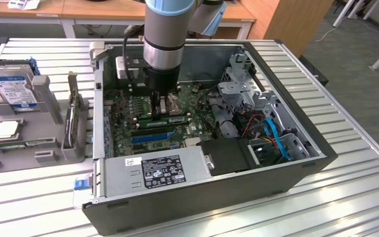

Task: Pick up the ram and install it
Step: 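Press down the ram until it locks into place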

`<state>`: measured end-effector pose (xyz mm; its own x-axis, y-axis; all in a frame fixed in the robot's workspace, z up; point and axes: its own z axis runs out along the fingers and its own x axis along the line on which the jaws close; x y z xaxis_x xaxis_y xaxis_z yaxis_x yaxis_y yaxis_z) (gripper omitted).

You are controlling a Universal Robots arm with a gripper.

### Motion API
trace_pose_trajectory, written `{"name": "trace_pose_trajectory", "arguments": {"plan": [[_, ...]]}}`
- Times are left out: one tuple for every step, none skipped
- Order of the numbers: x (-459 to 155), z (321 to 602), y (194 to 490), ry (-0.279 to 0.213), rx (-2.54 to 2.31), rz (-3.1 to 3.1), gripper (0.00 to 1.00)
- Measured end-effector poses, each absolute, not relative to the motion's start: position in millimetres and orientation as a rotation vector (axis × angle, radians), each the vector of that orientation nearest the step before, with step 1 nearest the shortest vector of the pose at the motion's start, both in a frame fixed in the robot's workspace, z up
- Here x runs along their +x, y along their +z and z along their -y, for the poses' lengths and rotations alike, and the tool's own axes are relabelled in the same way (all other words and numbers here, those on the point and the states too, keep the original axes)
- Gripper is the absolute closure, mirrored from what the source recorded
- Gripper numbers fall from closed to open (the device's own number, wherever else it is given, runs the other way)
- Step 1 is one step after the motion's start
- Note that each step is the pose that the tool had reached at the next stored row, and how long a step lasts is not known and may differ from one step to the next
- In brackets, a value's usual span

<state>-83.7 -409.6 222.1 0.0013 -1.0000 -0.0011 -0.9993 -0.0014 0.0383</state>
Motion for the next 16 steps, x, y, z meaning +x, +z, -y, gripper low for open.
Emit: {"name": "trace_pose_trajectory", "arguments": {"plan": [[-84, 410, 222, -0.043, 2.204, 2.201, 0.90], [-84, 410, 222, -0.044, 2.204, 2.201, 0.90], [-84, 409, 222, -0.044, 2.205, 2.202, 0.90], [-84, 409, 223, -0.044, 2.206, 2.203, 0.90], [-83, 409, 225, -0.044, 2.206, 2.203, 0.90], [-84, 409, 228, -0.044, 2.205, 2.202, 0.90], [-84, 410, 230, -0.044, 2.204, 2.201, 0.90], [-84, 410, 233, -0.044, 2.205, 2.201, 0.90], [-84, 410, 235, -0.044, 2.204, 2.201, 0.90], [-84, 410, 237, -0.044, 2.204, 2.201, 0.90], [-84, 410, 240, -0.044, 2.204, 2.201, 0.90], [-84, 410, 243, -0.044, 2.204, 2.201, 0.90], [-84, 410, 245, -0.044, 2.204, 2.201, 0.90], [-84, 410, 248, -0.044, 2.204, 2.201, 0.90], [-84, 410, 251, -0.044, 2.204, 2.201, 0.90], [-84, 410, 254, -0.044, 2.204, 2.201, 0.90]]}}
